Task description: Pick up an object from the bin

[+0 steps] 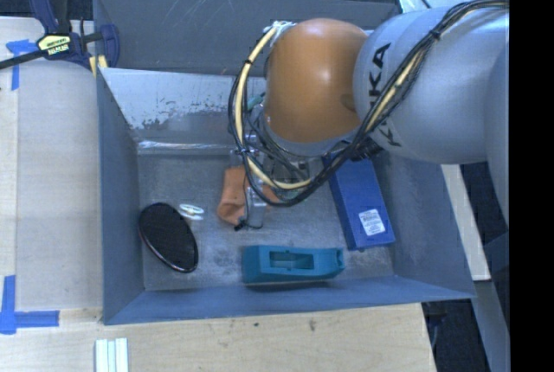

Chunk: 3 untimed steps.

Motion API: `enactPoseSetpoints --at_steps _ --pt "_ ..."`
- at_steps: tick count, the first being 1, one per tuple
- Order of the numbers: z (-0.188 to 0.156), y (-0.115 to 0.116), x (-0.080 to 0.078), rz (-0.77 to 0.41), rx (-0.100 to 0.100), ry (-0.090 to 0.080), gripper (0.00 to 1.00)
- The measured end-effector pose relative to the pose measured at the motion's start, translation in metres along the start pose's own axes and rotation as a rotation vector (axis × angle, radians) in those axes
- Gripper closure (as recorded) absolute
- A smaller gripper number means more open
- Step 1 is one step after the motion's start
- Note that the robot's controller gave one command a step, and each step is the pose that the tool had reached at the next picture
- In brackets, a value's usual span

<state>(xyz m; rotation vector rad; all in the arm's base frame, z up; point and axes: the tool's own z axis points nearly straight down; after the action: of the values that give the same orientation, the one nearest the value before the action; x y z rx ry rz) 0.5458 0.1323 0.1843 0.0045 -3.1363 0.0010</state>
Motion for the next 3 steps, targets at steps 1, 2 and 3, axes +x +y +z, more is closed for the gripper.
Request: enactPoseSetpoints --at_steps 1,2,3 --pt "-0.005 -0.001 -0.002 0.003 -0.002 -0.008 0.00" --pt "0.068 0.041 0.029 -0.008 -0.003 -0.012 0.00" --pt "0.117 0.086 0.050 0.069 0.000 -0.004 0.00"
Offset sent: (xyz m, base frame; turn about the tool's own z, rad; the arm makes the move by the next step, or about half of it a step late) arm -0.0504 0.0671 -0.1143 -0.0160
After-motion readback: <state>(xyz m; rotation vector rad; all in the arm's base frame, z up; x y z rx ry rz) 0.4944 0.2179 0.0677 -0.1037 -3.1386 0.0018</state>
